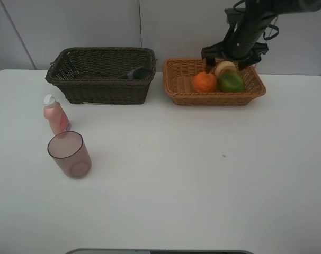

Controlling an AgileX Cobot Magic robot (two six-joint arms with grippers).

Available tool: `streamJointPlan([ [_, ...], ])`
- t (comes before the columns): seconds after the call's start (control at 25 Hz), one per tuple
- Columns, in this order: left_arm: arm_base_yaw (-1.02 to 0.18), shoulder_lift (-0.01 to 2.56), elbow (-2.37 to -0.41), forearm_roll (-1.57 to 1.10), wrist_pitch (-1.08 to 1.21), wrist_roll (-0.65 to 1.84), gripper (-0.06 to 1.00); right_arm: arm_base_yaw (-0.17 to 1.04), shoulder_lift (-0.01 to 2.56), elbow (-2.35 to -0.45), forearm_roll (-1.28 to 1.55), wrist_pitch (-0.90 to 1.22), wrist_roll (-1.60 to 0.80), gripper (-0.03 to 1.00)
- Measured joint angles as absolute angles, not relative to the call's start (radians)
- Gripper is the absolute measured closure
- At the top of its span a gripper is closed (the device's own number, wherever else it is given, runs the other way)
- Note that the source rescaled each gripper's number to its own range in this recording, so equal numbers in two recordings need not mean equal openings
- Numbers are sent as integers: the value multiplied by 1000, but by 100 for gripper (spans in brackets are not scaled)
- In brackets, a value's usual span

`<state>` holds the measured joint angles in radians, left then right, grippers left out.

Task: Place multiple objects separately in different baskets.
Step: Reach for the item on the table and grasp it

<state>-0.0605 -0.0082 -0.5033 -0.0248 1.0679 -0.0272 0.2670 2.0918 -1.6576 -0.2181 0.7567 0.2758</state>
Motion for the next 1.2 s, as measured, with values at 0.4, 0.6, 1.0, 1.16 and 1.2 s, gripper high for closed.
streamJointPlan([
  [0.4, -61, -8, -503, -25, 1068, -27, -6, 353, 1894, -1551, -208, 859, 272, 4],
  [0.6, -61, -8, -503, -25, 1068, -27, -6, 342, 1707, -1323, -168, 824, 272, 4],
  [1.0, -61, -8, -503, -25, 1068, -27, -6, 170, 1178, -994, -155, 892, 263, 4],
  [1.16, -61, -8, -503, -25, 1068, -27, -6, 156, 944, -935, -148, 952, 209, 4],
  [1.2, -61, -8, -503, -25, 1068, -27, -6, 156, 888, -931, -147, 975, 198, 4],
])
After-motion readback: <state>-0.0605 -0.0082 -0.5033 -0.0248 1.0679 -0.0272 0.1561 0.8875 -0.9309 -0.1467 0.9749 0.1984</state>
